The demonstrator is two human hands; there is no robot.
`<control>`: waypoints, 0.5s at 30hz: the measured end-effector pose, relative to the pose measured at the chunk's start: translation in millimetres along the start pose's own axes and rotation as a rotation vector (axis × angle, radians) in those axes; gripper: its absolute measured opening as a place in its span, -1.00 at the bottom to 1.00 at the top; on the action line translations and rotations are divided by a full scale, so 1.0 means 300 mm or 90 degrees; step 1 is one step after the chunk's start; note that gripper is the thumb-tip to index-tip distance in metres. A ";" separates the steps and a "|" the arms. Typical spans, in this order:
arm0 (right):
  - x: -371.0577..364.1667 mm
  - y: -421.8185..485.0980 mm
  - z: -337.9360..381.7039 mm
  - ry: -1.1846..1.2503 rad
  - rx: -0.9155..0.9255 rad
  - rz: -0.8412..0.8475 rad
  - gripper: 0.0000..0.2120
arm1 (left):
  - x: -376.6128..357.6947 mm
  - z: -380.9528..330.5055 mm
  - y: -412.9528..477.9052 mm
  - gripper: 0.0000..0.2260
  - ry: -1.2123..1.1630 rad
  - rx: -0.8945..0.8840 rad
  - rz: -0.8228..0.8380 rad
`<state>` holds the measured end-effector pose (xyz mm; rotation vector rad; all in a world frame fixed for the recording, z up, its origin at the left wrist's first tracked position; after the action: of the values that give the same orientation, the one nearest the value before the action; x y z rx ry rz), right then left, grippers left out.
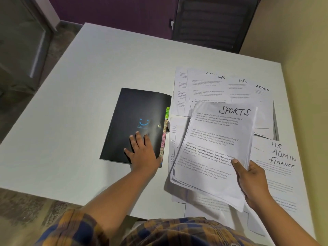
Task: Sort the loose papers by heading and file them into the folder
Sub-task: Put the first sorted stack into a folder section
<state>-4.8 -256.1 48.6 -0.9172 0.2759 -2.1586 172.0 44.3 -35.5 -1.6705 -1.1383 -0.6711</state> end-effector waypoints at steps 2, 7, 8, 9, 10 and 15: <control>0.009 0.005 -0.007 -0.004 0.001 0.001 -0.82 | -0.011 -0.017 -0.001 -0.10 -0.002 -0.002 0.028; 0.018 0.018 -0.011 -0.011 0.000 0.000 -0.82 | 0.028 -0.077 -0.020 -0.27 0.070 -0.066 0.059; 0.013 0.022 -0.007 -0.009 0.000 0.003 -0.80 | 0.055 -0.085 -0.024 -0.34 0.088 -0.066 0.073; 0.005 0.022 -0.001 -0.004 0.000 0.008 -0.78 | 0.089 -0.091 -0.027 -0.42 0.105 -0.060 0.082; -0.001 0.020 0.006 0.006 0.006 0.015 -0.77 | 0.128 -0.096 -0.033 -0.48 0.115 -0.049 0.082; -0.007 0.001 0.053 0.001 0.009 0.028 -0.84 | 0.350 -0.115 -0.068 -0.52 0.063 -0.042 -0.085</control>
<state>7.3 -253.4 58.7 -0.8936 0.2783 -2.1175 199.2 53.7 73.3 -1.6077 -1.1751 -0.8747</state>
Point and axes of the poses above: each hand's wrist, its own y-axis towards the middle knuckle, its own x-axis out of the back of the hand, z = x × y, the point moved 8 cm from there along y, towards the middle knuckle, and after that the axes turned 15 degrees about -y, right-handed, at the moved point
